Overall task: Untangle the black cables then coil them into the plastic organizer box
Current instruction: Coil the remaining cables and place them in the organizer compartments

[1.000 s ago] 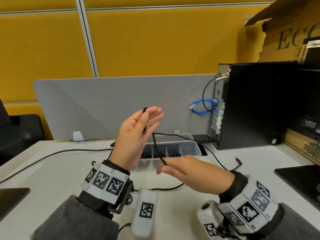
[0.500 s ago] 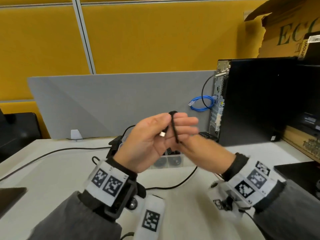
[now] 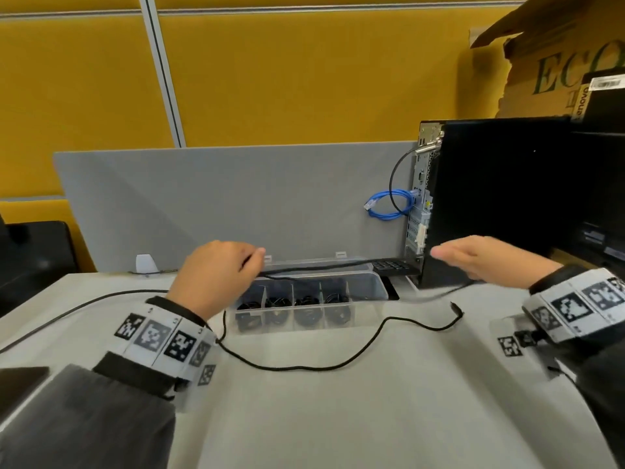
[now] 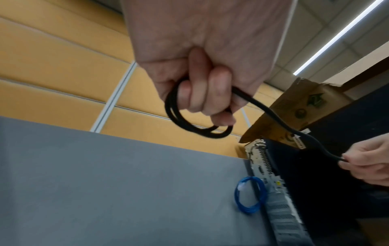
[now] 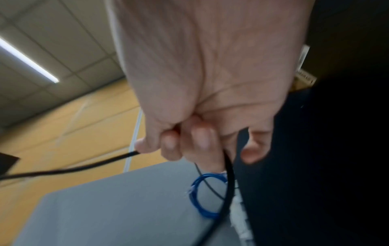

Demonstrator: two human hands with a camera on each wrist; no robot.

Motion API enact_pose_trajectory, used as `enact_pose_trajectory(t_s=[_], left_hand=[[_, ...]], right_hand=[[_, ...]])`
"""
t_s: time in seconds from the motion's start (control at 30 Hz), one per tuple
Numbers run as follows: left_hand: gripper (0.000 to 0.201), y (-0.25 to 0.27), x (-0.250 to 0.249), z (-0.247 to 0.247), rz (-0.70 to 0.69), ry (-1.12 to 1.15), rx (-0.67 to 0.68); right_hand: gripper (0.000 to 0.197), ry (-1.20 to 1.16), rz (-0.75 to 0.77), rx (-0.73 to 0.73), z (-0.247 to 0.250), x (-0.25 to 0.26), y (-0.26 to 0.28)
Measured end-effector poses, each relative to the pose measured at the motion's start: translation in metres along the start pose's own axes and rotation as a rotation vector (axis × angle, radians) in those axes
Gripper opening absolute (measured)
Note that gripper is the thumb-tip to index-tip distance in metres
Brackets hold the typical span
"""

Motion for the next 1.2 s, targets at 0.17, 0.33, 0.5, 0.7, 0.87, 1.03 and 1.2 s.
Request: enact_pose_trajectory(t_s=[0.17,0.33,0.5,0.7,0.87,1.03,1.2], left_hand=[[0.047,-0.006,0.015,0.022,0.050,-0.019,-0.212],[0.047,0.001,0.045,0.043,0.149,-0.078,-0.368],[0.047,0.008,0.058,0.044,0.210,-0.090,-0.369],[0.048,0.007,0.057,0.027,0.224,-0.013,-0.298],[0.047,0.007,0.052,0.027,0.183,0.113,-0.312],[0.046,0.008,0.056,0.036,0.188,0.137,-0.316],[0.046,0.007,0.048,0.034,0.178,0.187,-0.301]], right_hand=[[0.059,-0.002,-0.003,-0.470,0.060,-0.003,-0.001],[0.041,-0.318,0.076,-0.672,0.089,0.001,-0.003],[0.025,-0.311,0.209,-0.525,0.054,0.015,-0.018],[0.031,0.035,-0.051,0.031,-0.032,-0.007,-0.049],[0.039,0.070,-0.090,0.039,-0.053,-0.002,-0.058],[0.058,0.222,-0.346,0.128,-0.055,-0.016,-0.062],[0.042,0.024,-0.247,0.063,-0.071,0.005,-0.070]])
Point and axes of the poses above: each hand's wrist, its own y-axis away from the middle knuckle, its own z-axis out of the back of the hand, x = y × z, the point moved 5 cm from there along -y, towards the middle knuckle, and after that the axes turned 5 degrees about x, right-handed, at the moved point
